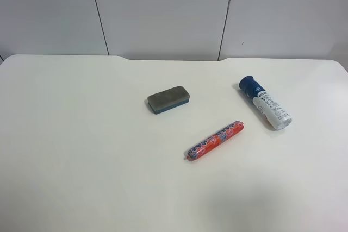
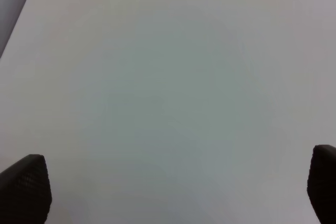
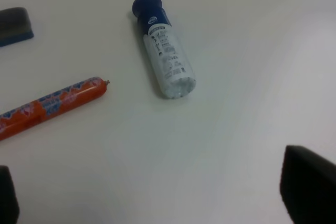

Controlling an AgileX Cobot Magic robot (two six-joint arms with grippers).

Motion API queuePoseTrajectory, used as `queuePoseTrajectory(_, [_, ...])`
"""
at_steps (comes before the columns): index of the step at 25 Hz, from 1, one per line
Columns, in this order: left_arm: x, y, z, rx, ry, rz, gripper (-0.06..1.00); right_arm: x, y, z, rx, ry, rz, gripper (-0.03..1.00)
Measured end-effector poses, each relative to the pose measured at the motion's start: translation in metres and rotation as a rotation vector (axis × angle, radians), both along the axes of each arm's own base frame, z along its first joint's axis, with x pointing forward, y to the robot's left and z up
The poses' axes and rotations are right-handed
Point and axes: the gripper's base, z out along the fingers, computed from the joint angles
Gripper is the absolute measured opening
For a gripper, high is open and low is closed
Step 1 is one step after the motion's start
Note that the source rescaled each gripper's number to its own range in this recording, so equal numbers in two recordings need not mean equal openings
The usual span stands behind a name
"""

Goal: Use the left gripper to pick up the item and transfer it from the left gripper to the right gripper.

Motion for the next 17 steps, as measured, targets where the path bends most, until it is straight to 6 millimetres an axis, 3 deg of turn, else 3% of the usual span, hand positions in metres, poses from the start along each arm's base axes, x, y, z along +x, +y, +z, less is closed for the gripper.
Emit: queuePoseTrajectory(17, [0.0001, -0.0001, 0.0, 0.0, 0.0, 0.019, 1.0, 0.0, 0.0, 0.0, 0.0, 0.0, 0.0, 0.99])
